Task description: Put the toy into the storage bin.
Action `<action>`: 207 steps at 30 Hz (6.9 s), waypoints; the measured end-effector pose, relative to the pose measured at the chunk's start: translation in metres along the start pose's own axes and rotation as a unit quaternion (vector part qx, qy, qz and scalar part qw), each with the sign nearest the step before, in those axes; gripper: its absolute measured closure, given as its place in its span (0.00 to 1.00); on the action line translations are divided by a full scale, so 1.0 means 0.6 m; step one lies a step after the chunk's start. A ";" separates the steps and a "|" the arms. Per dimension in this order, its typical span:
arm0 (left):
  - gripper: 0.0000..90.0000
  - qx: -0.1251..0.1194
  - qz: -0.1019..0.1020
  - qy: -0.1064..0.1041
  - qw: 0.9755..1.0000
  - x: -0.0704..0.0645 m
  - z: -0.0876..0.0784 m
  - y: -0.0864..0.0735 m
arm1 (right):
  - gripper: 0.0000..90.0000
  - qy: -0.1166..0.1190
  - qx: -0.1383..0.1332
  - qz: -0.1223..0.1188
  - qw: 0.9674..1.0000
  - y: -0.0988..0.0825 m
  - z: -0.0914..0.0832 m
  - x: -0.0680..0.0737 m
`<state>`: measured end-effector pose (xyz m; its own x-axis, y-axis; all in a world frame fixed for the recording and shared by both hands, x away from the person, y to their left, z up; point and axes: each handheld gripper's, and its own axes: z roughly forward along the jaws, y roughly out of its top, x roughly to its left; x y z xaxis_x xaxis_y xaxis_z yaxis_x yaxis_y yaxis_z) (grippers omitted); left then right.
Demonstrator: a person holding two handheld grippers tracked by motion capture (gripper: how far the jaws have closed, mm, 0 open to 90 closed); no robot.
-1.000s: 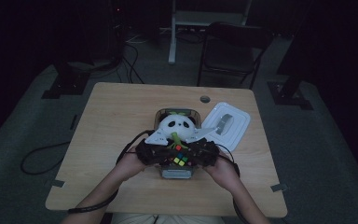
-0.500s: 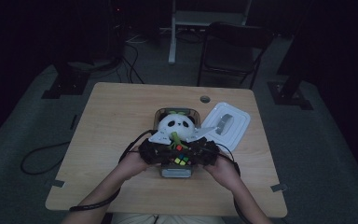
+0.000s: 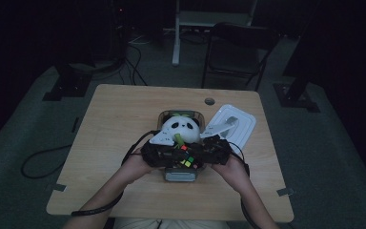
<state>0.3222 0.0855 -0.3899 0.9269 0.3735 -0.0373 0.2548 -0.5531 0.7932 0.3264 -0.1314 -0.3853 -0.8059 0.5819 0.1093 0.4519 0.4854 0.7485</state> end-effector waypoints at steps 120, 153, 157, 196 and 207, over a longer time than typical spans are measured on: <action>0.11 -0.041 -0.073 0.069 0.994 0.069 -0.064 -0.050 | 0.21 -0.039 -0.084 0.113 0.989 -0.053 -0.036 -0.104; 0.01 -0.066 -0.129 0.118 0.982 0.120 -0.064 -0.165 | 0.27 -0.265 -0.068 0.250 0.929 -0.147 0.060 -0.237; 0.00 -0.063 -0.135 0.116 0.982 0.121 -0.053 -0.179 | 0.27 -0.281 -0.066 0.260 0.922 -0.143 0.072 -0.242; 0.00 -0.056 -0.136 0.135 0.980 0.121 -0.037 -0.191 | 0.70 -0.345 -0.043 0.278 0.896 -0.133 0.129 -0.267; 0.00 -0.051 -0.134 0.136 0.980 0.119 -0.034 -0.190 | 0.75 -0.336 -0.053 0.285 0.896 -0.146 0.107 -0.273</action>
<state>0.3538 0.1902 -0.4705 0.7190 0.6877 -0.1001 0.4373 -0.3358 0.8343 0.4434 -0.2273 -0.5109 -0.0282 0.9944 0.1020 0.6494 -0.0594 0.7581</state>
